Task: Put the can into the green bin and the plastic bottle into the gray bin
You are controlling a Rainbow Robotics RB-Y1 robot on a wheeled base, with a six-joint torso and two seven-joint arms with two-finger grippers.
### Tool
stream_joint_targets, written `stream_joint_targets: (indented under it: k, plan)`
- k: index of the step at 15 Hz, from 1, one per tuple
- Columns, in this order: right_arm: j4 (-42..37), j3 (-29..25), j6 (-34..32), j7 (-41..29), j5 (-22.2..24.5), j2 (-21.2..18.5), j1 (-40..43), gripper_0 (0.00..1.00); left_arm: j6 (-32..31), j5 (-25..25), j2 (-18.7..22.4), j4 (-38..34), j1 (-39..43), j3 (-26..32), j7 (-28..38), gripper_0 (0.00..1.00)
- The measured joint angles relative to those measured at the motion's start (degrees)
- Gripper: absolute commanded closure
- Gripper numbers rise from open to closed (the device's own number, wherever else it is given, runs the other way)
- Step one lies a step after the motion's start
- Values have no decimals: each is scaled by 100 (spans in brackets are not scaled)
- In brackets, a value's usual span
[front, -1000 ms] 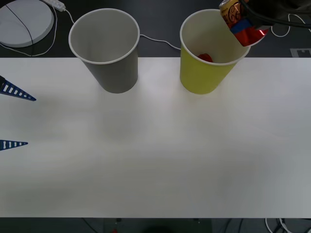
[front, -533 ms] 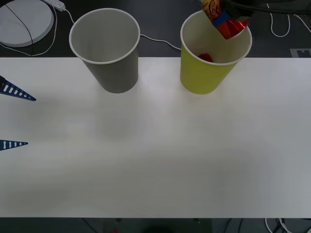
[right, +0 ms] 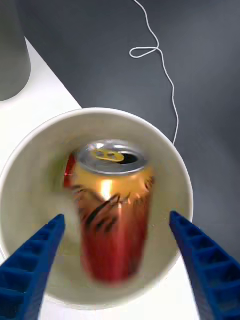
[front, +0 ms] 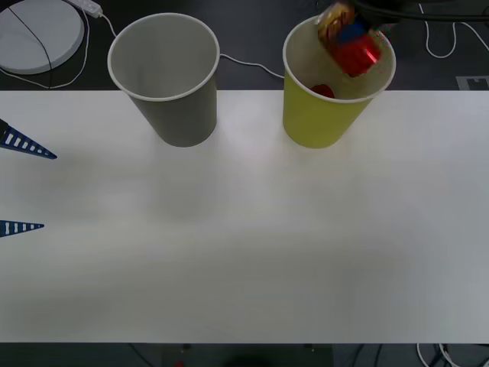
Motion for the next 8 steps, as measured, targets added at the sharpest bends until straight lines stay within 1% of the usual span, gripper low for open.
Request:
stream_joint_targets:
  k: [2,4,6,8]
  plan:
    - [-8,0,0,66,-305,-205,1,0,0,0,0,0,0,0,0,0]
    - [-15,-17,0,261,-773,-509,15,0,0,0,0,0,0,0,0,0]
    - [-46,-259,1,530,-1337,-807,232,0,0,0,0,0,0,0,0,0]
    - [-261,-591,1,639,-1739,-1066,565,0,0,0,0,0,0,0,0,0]
